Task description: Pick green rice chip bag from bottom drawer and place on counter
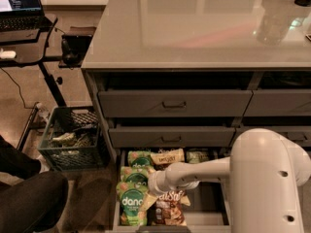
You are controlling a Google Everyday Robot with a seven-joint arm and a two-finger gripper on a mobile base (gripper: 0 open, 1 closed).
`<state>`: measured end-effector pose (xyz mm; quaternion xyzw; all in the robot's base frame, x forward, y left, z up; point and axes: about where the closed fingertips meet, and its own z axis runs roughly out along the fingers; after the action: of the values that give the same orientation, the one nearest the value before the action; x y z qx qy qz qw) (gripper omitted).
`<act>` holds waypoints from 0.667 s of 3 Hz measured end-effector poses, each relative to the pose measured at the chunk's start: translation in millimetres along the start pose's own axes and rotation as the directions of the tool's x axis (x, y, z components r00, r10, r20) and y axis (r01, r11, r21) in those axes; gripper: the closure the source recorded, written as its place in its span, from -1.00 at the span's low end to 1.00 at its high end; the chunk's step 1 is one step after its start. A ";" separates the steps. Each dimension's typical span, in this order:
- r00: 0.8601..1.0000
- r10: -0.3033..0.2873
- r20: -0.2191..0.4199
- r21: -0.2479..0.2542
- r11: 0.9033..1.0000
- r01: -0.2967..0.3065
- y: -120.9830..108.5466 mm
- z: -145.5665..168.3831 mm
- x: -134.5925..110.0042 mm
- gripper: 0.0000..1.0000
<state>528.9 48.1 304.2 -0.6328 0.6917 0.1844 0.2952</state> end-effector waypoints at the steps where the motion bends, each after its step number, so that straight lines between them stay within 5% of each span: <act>1: 1.000 0.001 -0.005 -0.003 1.000 -0.001 -1.8 6.2 4.7 -1.00; 2: 1.000 0.025 0.003 -0.015 1.000 -0.025 -4.8 14.2 18.6 -1.00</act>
Offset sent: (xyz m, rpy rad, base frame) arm 0.0161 -0.0170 -0.0393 0.0216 0.0524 -0.0288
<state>535.7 42.1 282.1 -0.6259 0.6978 0.1941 0.2891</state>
